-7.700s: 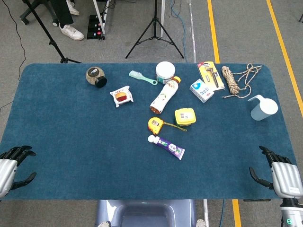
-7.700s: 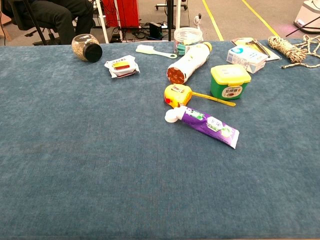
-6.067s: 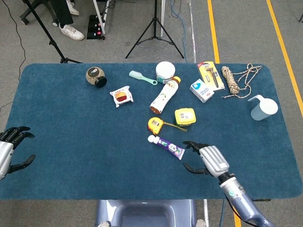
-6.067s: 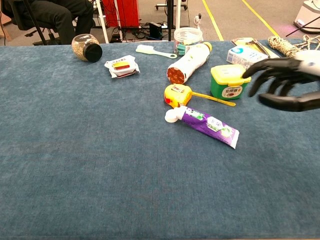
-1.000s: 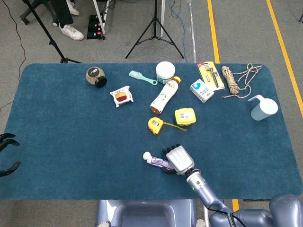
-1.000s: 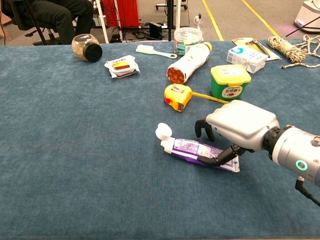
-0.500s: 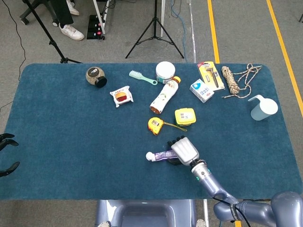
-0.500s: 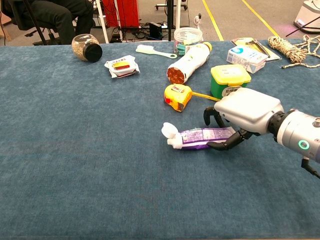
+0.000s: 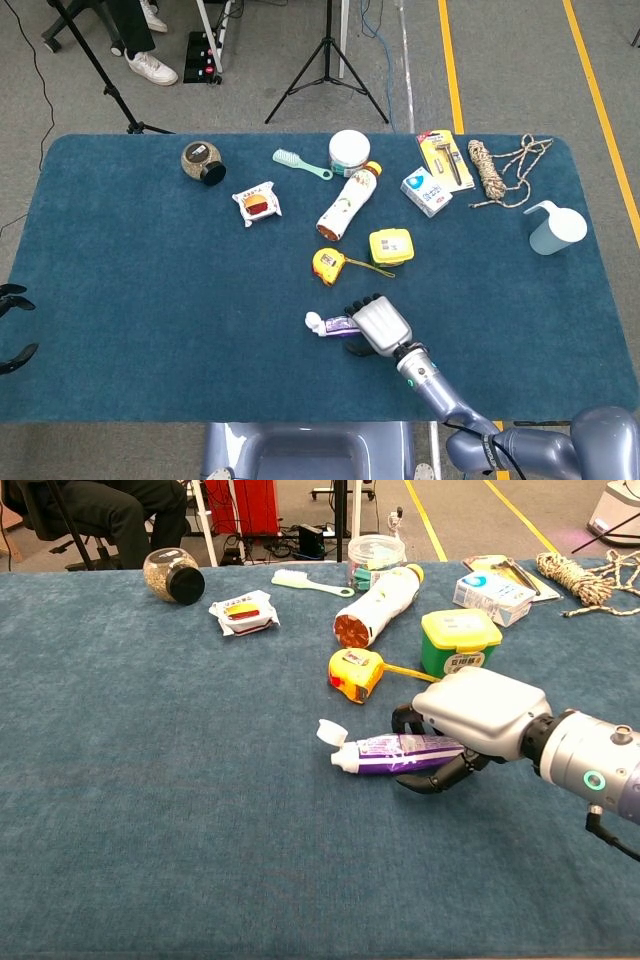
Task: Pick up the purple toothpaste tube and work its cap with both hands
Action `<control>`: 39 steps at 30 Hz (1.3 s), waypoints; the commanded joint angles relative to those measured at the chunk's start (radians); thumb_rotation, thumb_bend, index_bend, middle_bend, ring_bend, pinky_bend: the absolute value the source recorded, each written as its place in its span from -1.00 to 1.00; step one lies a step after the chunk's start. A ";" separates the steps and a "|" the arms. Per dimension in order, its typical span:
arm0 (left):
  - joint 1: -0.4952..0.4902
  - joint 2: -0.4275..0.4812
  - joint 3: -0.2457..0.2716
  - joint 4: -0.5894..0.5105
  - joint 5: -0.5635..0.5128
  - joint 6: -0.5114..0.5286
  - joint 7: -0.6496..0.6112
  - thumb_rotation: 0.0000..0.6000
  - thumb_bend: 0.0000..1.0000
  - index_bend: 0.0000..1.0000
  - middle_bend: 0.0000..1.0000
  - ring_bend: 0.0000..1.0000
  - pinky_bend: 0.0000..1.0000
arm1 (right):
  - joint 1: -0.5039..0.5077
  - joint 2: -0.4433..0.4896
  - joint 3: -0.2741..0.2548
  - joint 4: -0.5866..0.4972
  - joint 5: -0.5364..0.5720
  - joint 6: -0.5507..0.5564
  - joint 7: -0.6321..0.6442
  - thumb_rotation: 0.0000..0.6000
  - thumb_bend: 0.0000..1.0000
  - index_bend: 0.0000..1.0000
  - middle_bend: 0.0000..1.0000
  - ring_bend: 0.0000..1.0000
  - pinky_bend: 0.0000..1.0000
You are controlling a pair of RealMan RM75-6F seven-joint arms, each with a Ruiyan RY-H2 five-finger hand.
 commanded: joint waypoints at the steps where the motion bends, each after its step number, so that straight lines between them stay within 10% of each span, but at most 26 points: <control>1: 0.002 0.000 0.001 0.002 -0.001 0.000 -0.003 0.95 -0.57 -0.30 -0.49 -0.59 -0.37 | 0.000 -0.004 0.003 0.007 0.000 -0.005 0.007 -0.20 -0.22 -0.26 -0.14 -0.10 -0.13; 39: 0.015 0.018 0.006 -0.012 0.004 0.010 -0.010 0.95 -0.57 -0.30 -0.49 -0.59 -0.39 | -0.019 -0.031 0.046 0.070 -0.093 0.016 0.307 0.65 -0.22 0.54 0.54 0.67 0.56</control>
